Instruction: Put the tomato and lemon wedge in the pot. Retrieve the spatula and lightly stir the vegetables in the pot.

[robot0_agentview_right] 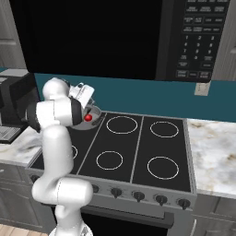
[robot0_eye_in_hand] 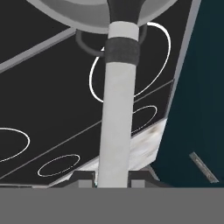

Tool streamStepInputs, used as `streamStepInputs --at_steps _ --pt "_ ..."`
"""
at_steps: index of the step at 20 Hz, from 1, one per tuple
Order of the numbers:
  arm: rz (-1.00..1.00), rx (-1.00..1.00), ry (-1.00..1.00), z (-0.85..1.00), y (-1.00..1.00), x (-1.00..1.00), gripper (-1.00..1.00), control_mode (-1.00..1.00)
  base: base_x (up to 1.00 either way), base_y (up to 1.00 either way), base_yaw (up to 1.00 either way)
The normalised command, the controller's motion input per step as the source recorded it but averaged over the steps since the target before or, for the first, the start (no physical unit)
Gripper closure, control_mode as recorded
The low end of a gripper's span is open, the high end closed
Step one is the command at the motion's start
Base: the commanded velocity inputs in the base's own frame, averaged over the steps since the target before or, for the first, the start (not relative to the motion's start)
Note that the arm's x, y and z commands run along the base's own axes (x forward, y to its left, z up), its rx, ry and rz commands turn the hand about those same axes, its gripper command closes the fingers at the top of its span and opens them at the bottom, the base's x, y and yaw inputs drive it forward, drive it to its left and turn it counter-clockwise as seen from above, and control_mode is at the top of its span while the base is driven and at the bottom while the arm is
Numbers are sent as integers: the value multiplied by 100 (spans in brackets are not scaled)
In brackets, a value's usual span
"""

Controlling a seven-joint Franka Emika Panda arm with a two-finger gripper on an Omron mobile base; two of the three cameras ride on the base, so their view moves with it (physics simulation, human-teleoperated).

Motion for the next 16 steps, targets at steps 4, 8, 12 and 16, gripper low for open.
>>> streamStepInputs --at_steps 4,8,12,16 --pt "-11 0 0 0 0 10 100 -100 0 0 0" --pt "-5 -3 3 1 0 -19 100 -100 0 0 0" --pt "0 -1 0 1 0 -45 100 -100 0 0 0" --pt "0 -1 0 2 0 -18 100 -100 0 0 0"
